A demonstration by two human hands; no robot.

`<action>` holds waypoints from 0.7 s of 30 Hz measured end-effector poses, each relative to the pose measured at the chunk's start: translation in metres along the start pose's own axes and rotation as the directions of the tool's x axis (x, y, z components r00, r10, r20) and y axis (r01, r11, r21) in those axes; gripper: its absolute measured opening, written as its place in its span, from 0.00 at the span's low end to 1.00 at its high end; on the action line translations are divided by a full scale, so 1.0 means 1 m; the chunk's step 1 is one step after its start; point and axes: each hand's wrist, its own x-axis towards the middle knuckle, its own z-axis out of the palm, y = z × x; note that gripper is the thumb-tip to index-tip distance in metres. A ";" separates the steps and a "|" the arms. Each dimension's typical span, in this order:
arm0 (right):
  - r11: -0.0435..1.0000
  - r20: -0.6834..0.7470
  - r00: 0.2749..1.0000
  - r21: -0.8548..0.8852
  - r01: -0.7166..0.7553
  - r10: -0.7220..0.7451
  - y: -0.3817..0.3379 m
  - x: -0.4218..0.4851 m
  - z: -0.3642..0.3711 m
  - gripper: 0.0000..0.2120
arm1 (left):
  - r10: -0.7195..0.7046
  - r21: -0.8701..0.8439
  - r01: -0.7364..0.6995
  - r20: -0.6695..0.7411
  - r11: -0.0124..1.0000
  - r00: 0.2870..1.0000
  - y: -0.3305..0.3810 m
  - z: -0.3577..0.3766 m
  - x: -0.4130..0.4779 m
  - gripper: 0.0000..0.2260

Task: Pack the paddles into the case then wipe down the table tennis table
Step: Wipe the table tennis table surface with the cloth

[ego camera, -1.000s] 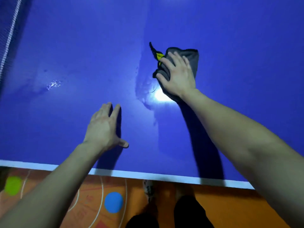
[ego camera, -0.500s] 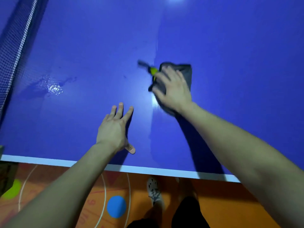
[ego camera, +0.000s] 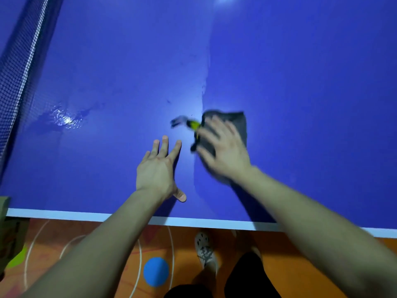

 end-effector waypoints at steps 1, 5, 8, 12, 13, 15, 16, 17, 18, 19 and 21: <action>0.997 -0.045 0.996 -0.016 -0.082 0.081 0.011 0.041 0.001 0.25 | 0.002 0.001 -0.002 -0.001 1.000 1.000 0.000 0.001 0.000 0.76; 0.952 -0.071 0.954 -0.079 -0.295 0.290 0.036 0.130 0.011 0.27 | 0.003 0.013 -0.002 -0.023 1.000 1.000 0.001 0.001 -0.002 0.76; 0.928 -0.168 0.922 -0.073 -0.365 0.349 0.007 0.082 0.013 0.26 | 0.009 0.018 -0.008 -0.032 1.000 0.999 0.001 0.000 -0.003 0.76; 0.946 -0.019 0.950 -0.089 -0.313 0.312 -0.068 -0.047 0.008 0.33 | -0.005 0.016 0.005 -0.014 1.000 1.000 0.001 -0.004 -0.003 0.76; 0.955 0.052 0.959 -0.118 -0.271 0.278 -0.071 -0.066 0.002 0.36 | -0.002 0.017 0.002 -0.010 1.000 1.000 0.002 -0.004 -0.004 0.77; 0.958 0.095 0.963 -0.171 -0.232 0.251 -0.057 -0.069 -0.016 0.39 | -0.004 0.025 0.004 -0.003 1.000 1.000 0.003 -0.004 -0.003 0.77; 0.960 0.075 0.972 -0.189 -0.205 0.222 -0.045 -0.058 -0.026 0.39 | -0.009 0.026 0.009 -0.002 1.000 1.000 0.003 -0.004 -0.003 0.77; 0.972 0.066 0.986 -0.186 -0.140 0.155 -0.033 -0.044 -0.033 0.38 | -0.013 0.023 0.013 0.001 1.000 1.000 0.003 -0.004 -0.002 0.77; 0.986 0.092 0.995 -0.168 -0.013 0.029 -0.021 -0.033 -0.037 0.37 | -0.013 0.018 0.013 0.006 1.000 1.000 0.003 -0.003 -0.002 0.77; 0.978 0.145 0.980 -0.141 0.156 -0.136 -0.011 -0.025 -0.037 0.35 | -0.014 0.013 0.014 0.010 1.000 1.000 0.002 -0.003 -0.001 0.77; 0.946 0.202 0.934 -0.081 0.315 -0.294 0.007 -0.026 -0.021 0.27 | -0.014 0.012 0.014 0.006 1.000 1.000 0.002 -0.002 -0.001 0.76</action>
